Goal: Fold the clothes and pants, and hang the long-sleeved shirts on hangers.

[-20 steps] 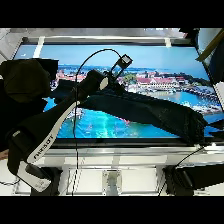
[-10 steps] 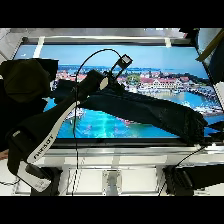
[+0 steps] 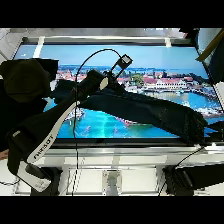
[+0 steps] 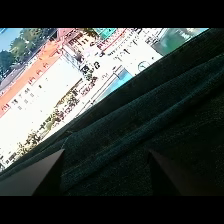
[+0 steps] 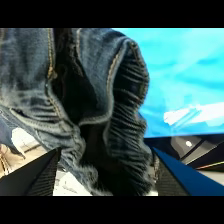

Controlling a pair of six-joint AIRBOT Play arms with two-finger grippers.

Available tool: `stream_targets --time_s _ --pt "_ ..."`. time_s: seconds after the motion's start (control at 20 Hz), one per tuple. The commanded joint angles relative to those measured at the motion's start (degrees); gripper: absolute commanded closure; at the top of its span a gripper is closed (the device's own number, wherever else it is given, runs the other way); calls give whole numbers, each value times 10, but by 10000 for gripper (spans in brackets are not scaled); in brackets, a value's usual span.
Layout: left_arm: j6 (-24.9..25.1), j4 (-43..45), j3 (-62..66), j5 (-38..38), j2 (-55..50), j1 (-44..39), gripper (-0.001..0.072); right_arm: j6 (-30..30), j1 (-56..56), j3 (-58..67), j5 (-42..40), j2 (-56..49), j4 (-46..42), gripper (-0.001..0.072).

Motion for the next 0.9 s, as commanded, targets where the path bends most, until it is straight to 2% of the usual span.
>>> stream_targets --time_s 0.0,0.45,0.5,0.6,0.65,0.7,0.8,0.85 --pt "0 0 0 0 0 0 124 -21 21 -19 -15 0 -8 106" --pt "0 0 0 0 -1 0 124 -25 81 -23 -73 0 -17 109" --pt "0 0 0 1 -1 0 124 -28 88 -23 -72 0 -10 143" --pt "0 -1 0 7 -2 -2 124 -31 100 -23 -63 0 20 340" --pt "0 -11 0 17 -5 -3 158 -31 103 -23 -53 1 43 505" --pt "0 -30 0 31 -9 -3 293 -39 103 -23 -33 2 79 652" --pt "0 -75 0 70 -18 -7 662 -55 103 -16 30 8 166 653" --pt "0 -104 0 95 -25 -10 690 -53 104 -5 55 15 215 653"
